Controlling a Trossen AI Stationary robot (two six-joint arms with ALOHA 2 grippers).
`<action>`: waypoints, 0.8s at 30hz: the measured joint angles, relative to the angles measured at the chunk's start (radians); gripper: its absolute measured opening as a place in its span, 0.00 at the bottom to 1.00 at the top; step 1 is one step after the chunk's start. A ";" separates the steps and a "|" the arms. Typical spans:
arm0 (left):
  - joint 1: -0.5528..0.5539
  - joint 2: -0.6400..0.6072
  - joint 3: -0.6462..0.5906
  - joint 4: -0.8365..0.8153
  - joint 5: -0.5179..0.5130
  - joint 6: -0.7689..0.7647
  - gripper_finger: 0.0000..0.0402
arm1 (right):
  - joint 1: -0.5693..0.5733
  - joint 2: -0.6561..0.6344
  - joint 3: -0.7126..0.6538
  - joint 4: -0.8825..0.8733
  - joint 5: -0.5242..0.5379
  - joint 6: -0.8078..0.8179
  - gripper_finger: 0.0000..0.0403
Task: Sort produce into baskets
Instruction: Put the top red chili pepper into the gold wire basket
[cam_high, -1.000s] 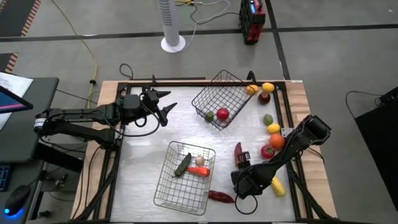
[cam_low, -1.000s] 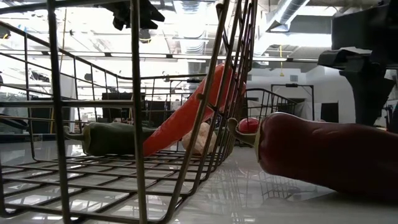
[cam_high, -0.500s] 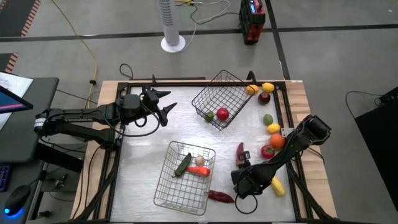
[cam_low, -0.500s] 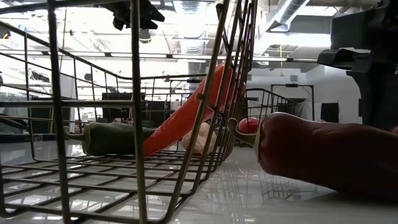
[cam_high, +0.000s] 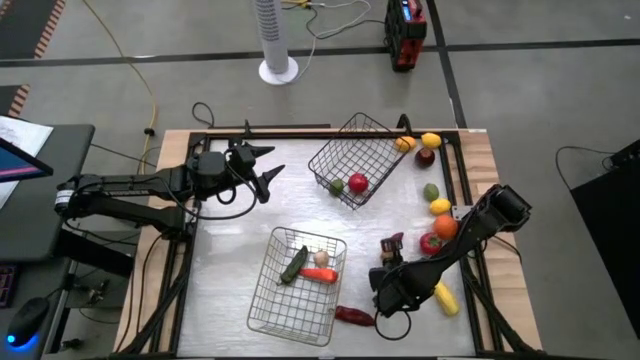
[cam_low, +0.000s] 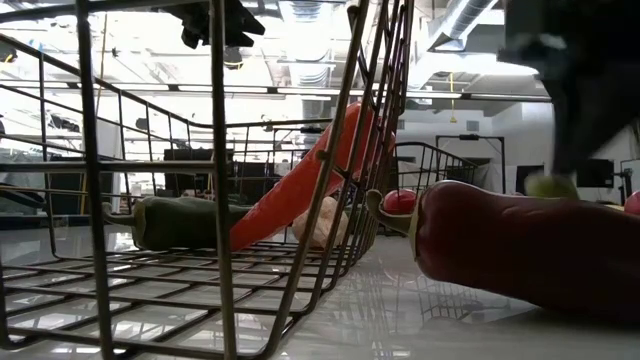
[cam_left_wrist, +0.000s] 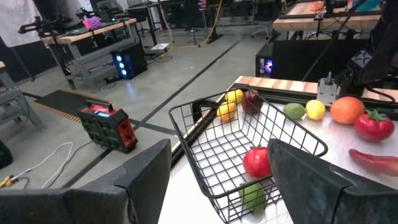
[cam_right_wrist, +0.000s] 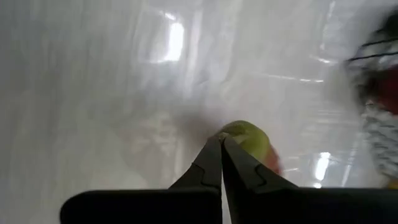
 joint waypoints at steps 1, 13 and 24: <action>0.000 0.000 0.000 0.000 0.000 0.000 0.64 | -0.003 0.000 0.033 -0.031 0.018 -0.008 0.07; 0.000 0.000 0.000 -0.003 0.000 0.000 0.64 | 0.012 0.000 0.457 -0.167 0.210 -0.117 0.07; 0.000 0.000 0.000 -0.005 -0.008 0.000 0.64 | 0.007 0.000 0.553 0.143 0.216 -0.364 0.10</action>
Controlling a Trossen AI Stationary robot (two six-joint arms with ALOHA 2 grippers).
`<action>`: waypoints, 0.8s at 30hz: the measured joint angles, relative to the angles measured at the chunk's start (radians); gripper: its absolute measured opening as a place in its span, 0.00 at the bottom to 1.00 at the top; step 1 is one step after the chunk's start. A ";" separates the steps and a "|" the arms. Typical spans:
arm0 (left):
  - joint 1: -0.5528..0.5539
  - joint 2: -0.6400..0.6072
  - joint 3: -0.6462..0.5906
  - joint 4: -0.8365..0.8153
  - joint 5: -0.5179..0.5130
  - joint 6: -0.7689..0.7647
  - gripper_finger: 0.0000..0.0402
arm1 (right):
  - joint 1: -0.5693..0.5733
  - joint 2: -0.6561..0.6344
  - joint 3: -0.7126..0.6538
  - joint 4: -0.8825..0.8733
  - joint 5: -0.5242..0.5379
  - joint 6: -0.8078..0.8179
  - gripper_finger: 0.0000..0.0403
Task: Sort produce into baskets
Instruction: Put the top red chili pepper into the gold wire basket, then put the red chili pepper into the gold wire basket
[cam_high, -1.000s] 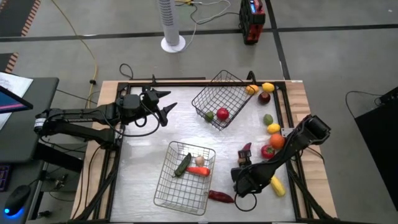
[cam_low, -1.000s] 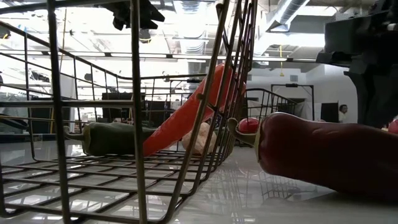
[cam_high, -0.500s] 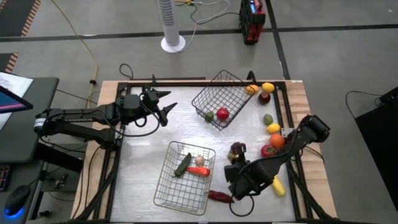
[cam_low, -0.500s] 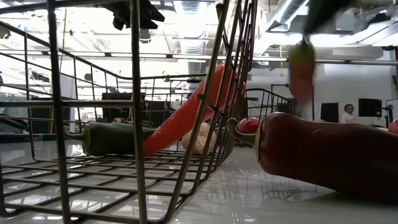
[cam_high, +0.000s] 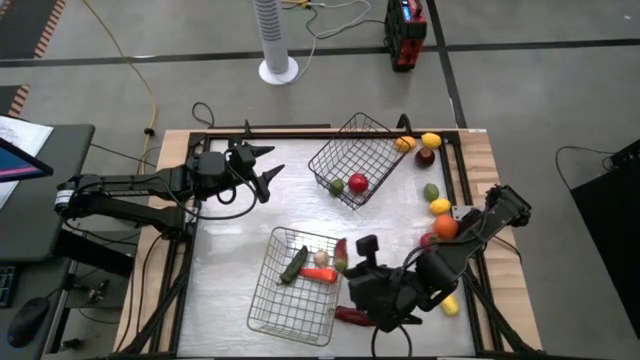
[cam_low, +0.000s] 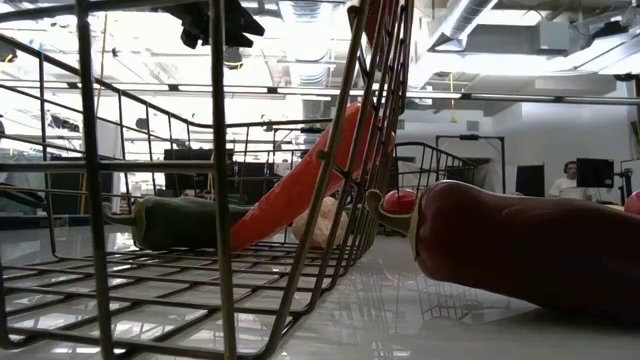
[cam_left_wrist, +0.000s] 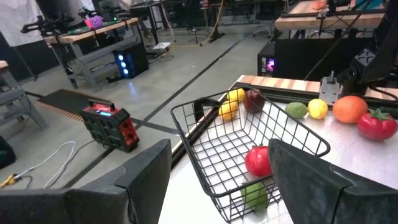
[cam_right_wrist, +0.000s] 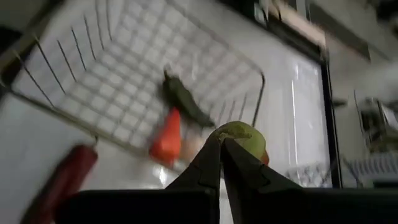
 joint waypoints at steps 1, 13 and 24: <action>0.000 0.000 0.000 0.000 0.000 0.000 0.64 | -0.005 0.000 0.000 0.035 -0.016 -0.026 0.11; 0.000 0.000 0.000 -0.002 -0.001 0.008 0.64 | -0.101 0.000 -0.030 0.153 -0.253 -0.038 0.22; 0.000 0.000 0.000 -0.003 -0.001 0.008 0.64 | -0.110 0.000 -0.075 -0.037 -0.312 0.277 0.54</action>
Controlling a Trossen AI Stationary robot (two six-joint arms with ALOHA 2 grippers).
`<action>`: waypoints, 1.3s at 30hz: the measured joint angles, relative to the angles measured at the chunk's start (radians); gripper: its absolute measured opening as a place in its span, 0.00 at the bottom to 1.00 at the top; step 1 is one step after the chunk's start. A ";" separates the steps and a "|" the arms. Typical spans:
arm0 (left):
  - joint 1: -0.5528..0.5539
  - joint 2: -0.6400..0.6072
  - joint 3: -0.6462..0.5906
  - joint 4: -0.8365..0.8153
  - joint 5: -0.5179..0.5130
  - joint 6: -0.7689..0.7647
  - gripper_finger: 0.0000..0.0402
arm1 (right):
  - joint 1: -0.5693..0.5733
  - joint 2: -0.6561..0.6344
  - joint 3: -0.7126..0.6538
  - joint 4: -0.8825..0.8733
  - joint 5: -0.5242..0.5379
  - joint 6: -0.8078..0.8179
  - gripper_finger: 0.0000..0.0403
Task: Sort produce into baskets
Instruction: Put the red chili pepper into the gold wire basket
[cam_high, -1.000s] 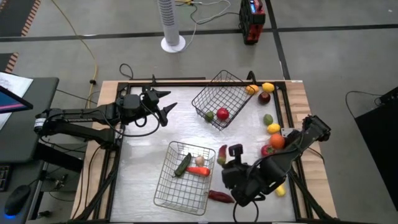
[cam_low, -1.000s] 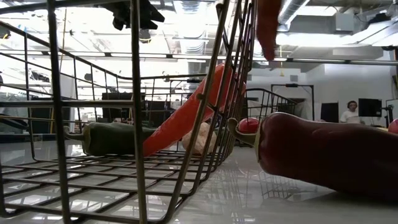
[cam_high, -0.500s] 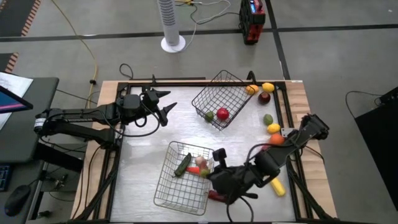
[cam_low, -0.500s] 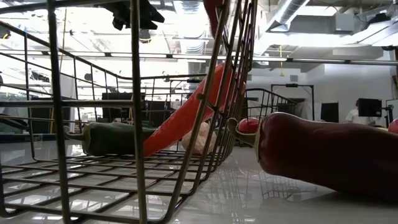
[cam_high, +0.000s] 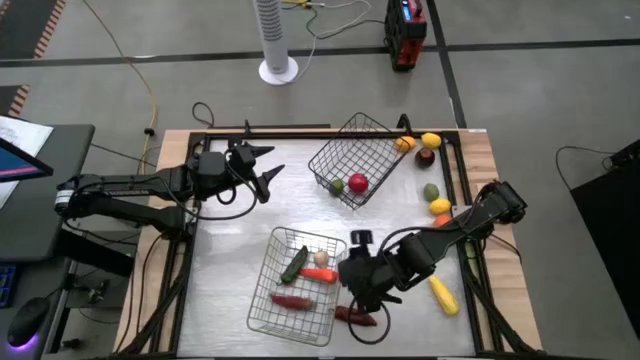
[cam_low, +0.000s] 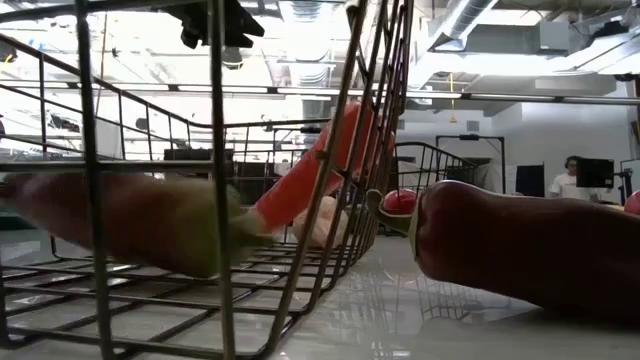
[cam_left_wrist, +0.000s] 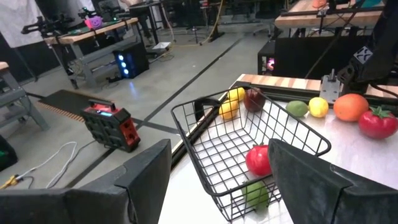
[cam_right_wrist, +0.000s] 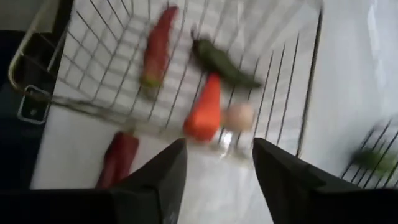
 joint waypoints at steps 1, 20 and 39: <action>0.000 0.000 0.000 0.000 0.000 0.000 0.64 | 0.009 0.000 -0.008 -0.010 -0.017 0.054 0.55; -0.010 0.000 0.000 0.017 0.022 -0.029 0.64 | 0.125 0.000 -0.443 0.547 -0.092 0.459 0.62; -0.130 0.000 0.000 0.089 -0.028 0.021 0.64 | 0.137 0.132 -0.459 0.591 -0.108 0.431 0.62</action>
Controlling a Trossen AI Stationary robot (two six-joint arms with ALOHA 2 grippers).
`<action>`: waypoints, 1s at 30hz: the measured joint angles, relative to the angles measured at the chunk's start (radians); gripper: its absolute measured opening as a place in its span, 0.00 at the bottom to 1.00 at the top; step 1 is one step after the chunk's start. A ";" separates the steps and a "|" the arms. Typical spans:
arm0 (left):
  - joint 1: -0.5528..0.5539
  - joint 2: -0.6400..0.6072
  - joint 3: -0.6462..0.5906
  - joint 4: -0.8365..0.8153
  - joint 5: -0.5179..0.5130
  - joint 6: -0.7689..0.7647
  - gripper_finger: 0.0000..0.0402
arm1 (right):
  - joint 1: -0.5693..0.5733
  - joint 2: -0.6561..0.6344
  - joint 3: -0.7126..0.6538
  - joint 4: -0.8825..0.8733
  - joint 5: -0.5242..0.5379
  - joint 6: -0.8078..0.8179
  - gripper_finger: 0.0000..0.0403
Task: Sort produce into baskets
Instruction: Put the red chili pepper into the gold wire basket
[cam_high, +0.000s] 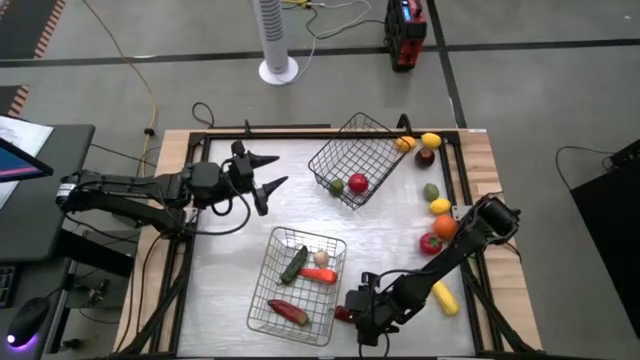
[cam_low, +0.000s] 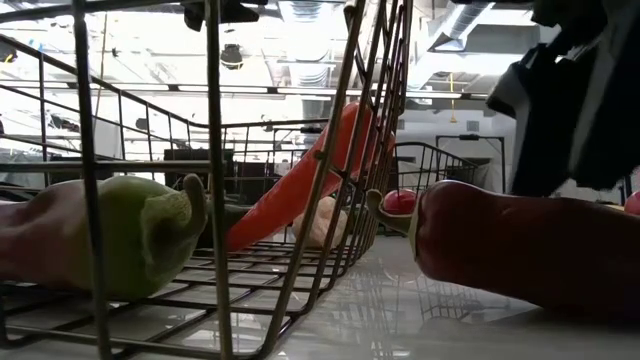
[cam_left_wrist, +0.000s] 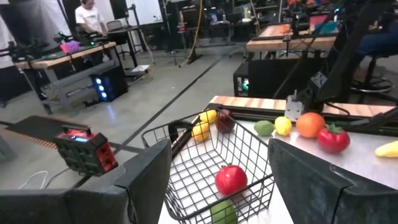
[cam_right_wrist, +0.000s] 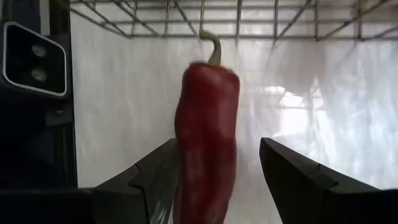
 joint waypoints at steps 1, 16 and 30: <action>0.000 0.000 0.000 0.000 0.000 0.000 0.64 | 0.001 0.000 0.000 0.004 0.006 -0.002 0.62; 0.000 0.000 0.000 -0.028 -0.003 0.000 0.64 | 0.000 0.093 0.004 0.003 -0.052 -0.032 0.59; 0.000 0.000 0.000 -0.024 -0.021 0.001 0.64 | -0.021 -0.104 -0.001 -0.470 -0.058 0.019 0.38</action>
